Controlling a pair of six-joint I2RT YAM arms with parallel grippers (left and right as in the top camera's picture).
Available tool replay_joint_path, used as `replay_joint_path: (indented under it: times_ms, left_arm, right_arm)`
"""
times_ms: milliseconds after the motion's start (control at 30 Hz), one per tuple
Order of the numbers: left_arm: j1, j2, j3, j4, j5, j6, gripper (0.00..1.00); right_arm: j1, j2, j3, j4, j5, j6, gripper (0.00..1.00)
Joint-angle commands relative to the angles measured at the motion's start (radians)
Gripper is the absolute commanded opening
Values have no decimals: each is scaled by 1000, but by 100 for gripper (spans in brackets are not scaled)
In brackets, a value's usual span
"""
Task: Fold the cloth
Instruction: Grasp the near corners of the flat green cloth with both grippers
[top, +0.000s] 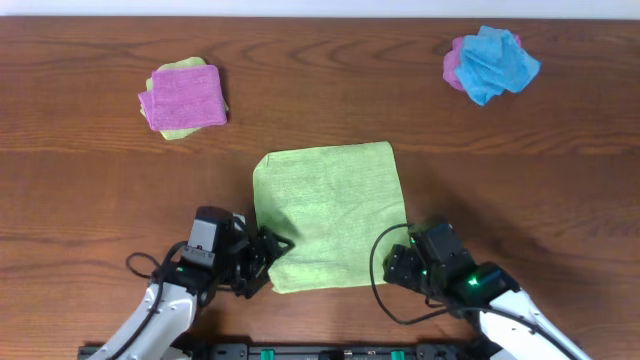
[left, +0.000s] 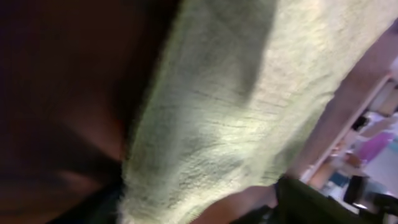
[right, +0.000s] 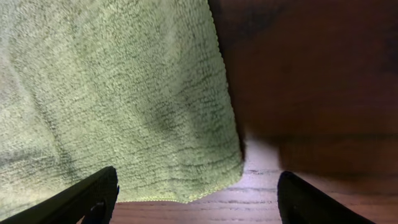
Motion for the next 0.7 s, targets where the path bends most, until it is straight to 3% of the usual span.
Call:
replay_joint_path:
  times_ms: [0,100,233,667]
  left_arm:
    - [-6,26,-36,-18,-66,3,52]
    - [-6,26,-36,-13,-73,3,24]
    - [-6,26,-36,-11,-84,3,6]
    - [-6,26,-36,103,-75,3,6]
  right_arm:
    - [-9,2,-26,21,-6,28,81]
    - [-9,2,-54,51,-13,39,80]
    - [-9,2,-82,102,-13,61,76]
    - [-9,85,-115,254,-4,60,51]
